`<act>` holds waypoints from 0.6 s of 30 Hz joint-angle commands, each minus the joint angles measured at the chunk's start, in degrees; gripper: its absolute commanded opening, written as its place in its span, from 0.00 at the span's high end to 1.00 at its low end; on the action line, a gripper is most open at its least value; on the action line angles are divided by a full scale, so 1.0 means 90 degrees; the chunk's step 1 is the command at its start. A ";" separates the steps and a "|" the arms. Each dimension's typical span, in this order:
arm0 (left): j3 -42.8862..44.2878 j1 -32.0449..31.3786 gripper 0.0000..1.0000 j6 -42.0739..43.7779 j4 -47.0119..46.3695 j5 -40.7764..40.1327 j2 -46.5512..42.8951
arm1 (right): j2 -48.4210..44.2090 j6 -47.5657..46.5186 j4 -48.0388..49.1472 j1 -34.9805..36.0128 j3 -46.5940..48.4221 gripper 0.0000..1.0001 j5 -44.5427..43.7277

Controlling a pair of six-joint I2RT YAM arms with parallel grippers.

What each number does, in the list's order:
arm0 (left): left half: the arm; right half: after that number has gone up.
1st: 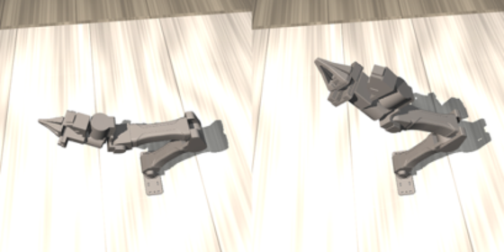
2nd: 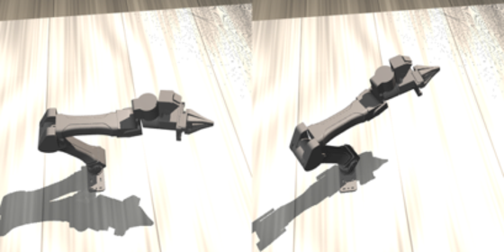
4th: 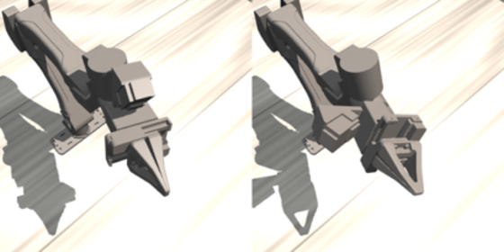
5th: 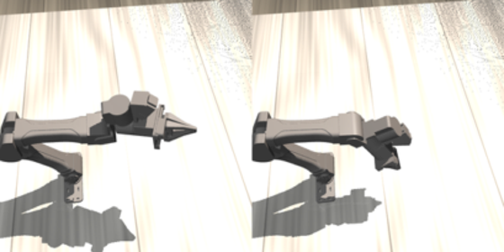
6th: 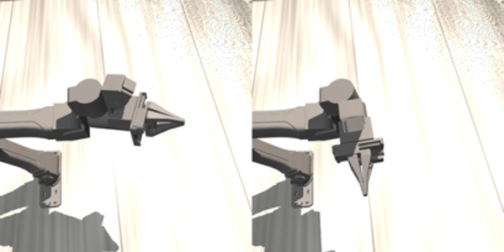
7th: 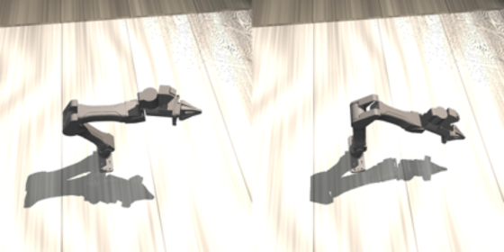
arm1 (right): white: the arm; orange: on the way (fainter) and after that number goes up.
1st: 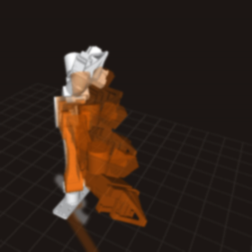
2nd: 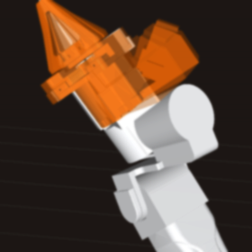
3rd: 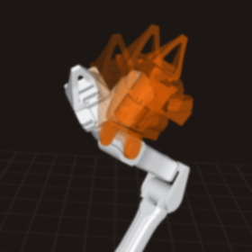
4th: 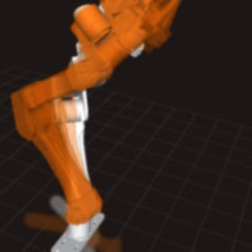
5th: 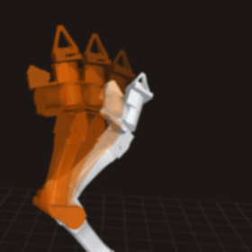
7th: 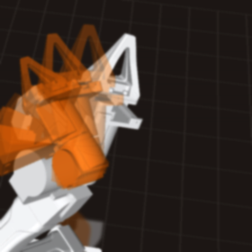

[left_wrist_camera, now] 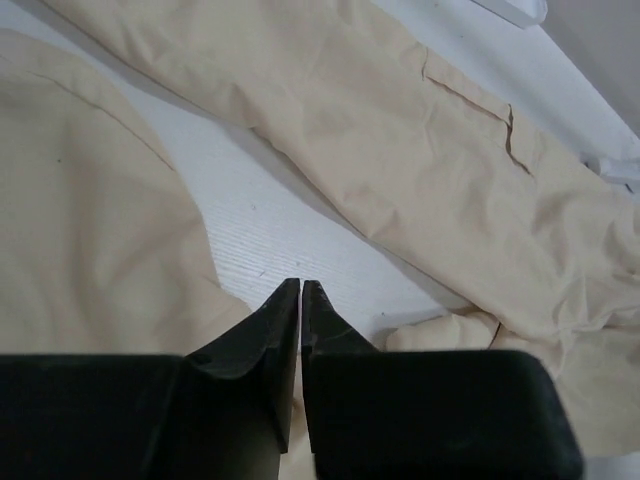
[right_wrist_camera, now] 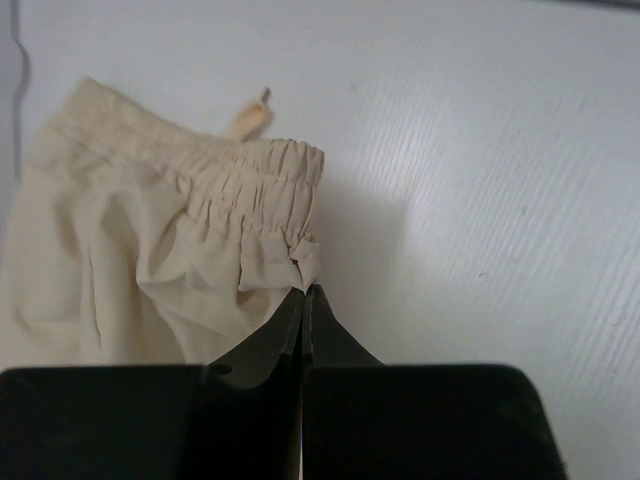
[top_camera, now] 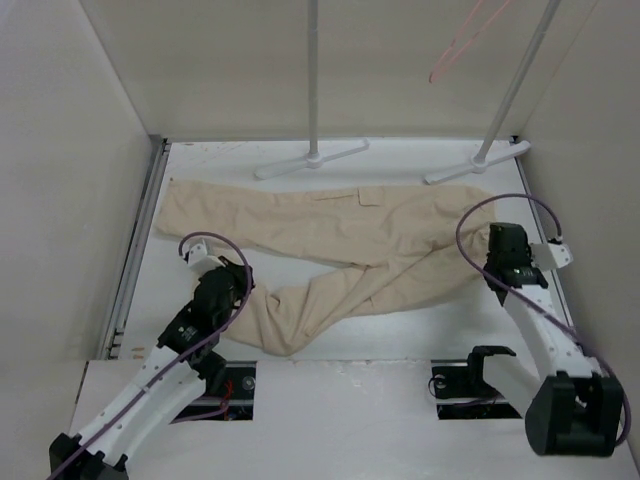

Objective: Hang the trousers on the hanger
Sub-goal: Fold the trousers

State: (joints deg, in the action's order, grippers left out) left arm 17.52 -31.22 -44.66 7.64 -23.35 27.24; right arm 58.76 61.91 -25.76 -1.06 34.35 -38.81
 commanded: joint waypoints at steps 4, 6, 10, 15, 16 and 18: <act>0.0610 0.0484 0.98 -0.0077 0.1189 -0.0138 -0.0450 | -0.1615 -0.1000 0.0399 -0.0882 -0.0651 1.00 -0.0006; 0.0952 0.0845 0.85 -0.0047 0.1970 -0.0431 -0.0216 | -0.1734 -0.1010 0.0789 -0.0981 -0.0818 1.00 0.0345; 0.1188 0.1617 0.50 0.0002 0.2753 -0.0891 -0.0059 | -0.1705 -0.1010 0.1454 -0.0962 -0.1072 1.00 0.0746; 0.1072 0.2048 0.33 0.0118 0.2211 -0.1320 0.1257 | -0.1656 -0.1058 0.2099 -0.0601 -0.1248 1.00 0.1050; 0.0994 0.2097 0.33 0.0138 0.1889 -0.1331 0.1531 | -0.1656 -0.1097 0.2178 -0.0533 -0.1287 1.00 0.1099; 0.0983 0.2233 0.35 0.0187 0.1399 -0.1331 0.2107 | -0.1685 -0.1146 0.2305 -0.0386 -0.1326 0.99 0.1216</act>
State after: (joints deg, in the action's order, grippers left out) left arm 26.35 -12.49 -44.23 25.50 -32.45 41.28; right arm 43.94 53.01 -11.86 -6.15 23.00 -30.48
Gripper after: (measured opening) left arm 0.661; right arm 0.010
